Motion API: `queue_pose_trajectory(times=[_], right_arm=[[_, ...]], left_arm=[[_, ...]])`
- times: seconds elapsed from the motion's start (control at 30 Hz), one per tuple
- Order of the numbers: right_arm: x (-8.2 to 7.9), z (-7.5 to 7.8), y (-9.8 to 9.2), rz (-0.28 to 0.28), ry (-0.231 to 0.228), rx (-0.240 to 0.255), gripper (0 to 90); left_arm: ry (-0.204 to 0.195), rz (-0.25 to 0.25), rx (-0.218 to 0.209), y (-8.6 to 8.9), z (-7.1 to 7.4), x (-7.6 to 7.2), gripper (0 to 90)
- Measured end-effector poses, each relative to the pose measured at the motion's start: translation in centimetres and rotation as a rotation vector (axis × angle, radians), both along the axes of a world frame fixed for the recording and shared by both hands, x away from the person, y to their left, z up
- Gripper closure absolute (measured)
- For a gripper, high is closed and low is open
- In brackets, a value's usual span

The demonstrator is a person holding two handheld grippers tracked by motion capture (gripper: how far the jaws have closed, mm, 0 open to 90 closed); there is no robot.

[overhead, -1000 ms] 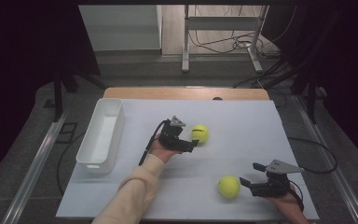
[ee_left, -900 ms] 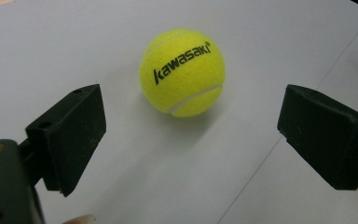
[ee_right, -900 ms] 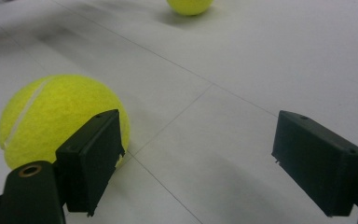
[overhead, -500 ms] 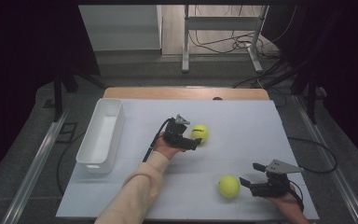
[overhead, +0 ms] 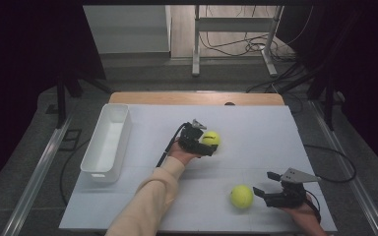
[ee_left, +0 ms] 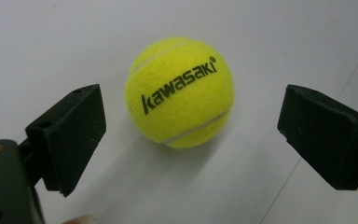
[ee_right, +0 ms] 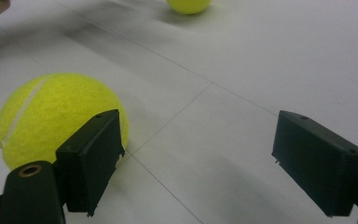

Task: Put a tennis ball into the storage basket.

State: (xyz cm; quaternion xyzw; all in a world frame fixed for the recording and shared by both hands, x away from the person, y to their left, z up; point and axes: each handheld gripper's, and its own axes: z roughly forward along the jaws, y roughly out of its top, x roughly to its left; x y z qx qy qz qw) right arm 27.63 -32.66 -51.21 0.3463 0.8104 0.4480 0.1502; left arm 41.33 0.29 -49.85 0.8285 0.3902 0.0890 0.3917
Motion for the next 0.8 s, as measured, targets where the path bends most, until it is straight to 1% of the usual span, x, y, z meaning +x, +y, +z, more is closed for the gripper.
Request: queue_pose_trajectory(times=[0.07, 0.17, 0.23, 0.33, 0.43, 0.6, 0.77, 0.8], right_arm=[[0.0, 0.0, 0.0, -0.003, 0.000, 0.000, 16.4], [0.0, 0.0, -0.1, -0.005, 0.002, 0.001, 16.4], [0.0, 0.0, -0.1, -0.005, 0.002, 0.002, 16.4], [0.0, 0.0, -0.1, -0.005, 0.001, -0.001, 16.4], [0.0, 0.0, -0.1, -0.006, 0.001, -0.001, 16.3], [0.0, 0.0, -0.2, -0.006, 0.000, -0.002, 16.3], [0.0, 0.0, -0.2, -0.006, 0.000, -0.003, 16.3], [0.0, 0.0, -0.2, -0.006, 0.000, -0.003, 16.3]], left_arm=[[0.002, 0.001, 0.005, -0.2, -0.1, 0.1, 8.7], [0.011, -0.007, 0.029, -0.6, -0.5, 0.6, 8.6], [0.019, 0.001, 0.024, -0.8, -0.7, 0.8, 8.5], [0.033, 0.000, 0.014, -1.2, -1.1, 1.3, 8.4], [0.035, -0.002, 0.022, -1.4, -1.2, 1.5, 8.4], [0.043, 0.009, 0.014, -1.5, -1.4, 1.9, 8.5], [0.066, 0.013, -0.005, -1.5, -1.7, 2.2, 8.7], [0.068, 0.010, -0.003, -1.5, -1.7, 2.2, 9.0]])
